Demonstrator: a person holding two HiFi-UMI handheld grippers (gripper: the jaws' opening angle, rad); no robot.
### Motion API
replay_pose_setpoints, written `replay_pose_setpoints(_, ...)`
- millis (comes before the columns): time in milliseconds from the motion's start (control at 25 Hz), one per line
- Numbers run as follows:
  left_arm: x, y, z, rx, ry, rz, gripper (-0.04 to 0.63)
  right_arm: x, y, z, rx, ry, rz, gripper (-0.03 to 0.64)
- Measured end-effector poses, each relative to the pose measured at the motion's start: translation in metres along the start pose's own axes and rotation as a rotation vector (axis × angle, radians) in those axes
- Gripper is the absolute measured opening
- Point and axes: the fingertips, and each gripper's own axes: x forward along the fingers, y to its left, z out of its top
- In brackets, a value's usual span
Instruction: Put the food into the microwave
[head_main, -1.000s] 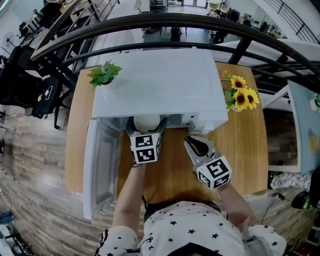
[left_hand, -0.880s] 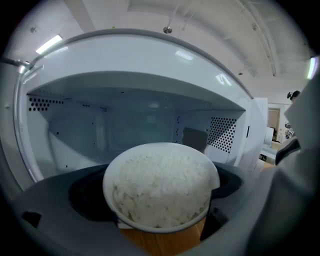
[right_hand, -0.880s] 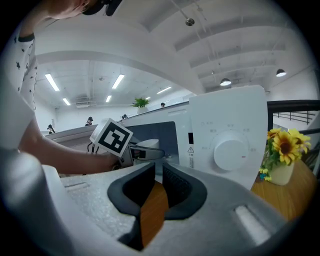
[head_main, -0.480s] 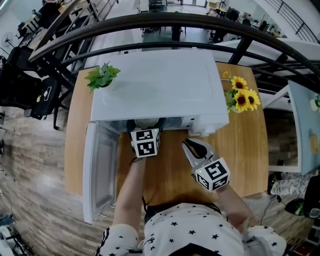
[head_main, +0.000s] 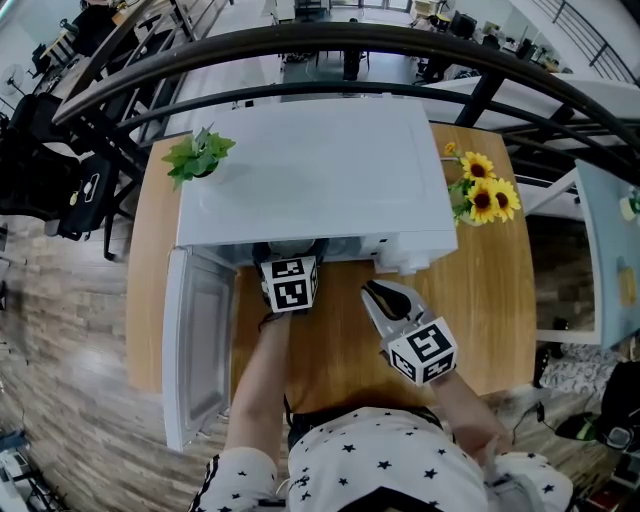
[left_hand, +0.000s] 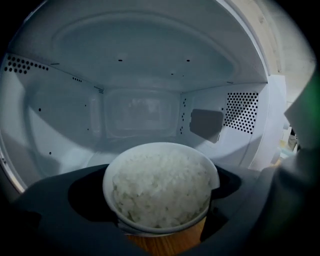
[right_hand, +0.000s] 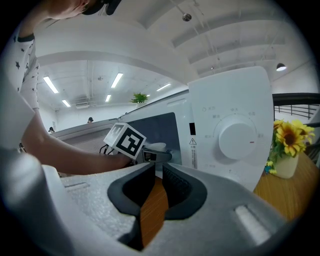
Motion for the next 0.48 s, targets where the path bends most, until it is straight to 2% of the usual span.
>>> replay_pose_setpoints(480,0.0088,0.0056,-0.0054,0.05,0.021,0.037,0.541,0.0044,0.0011,-0.0031,0.004,0.013,0.015,0.031)
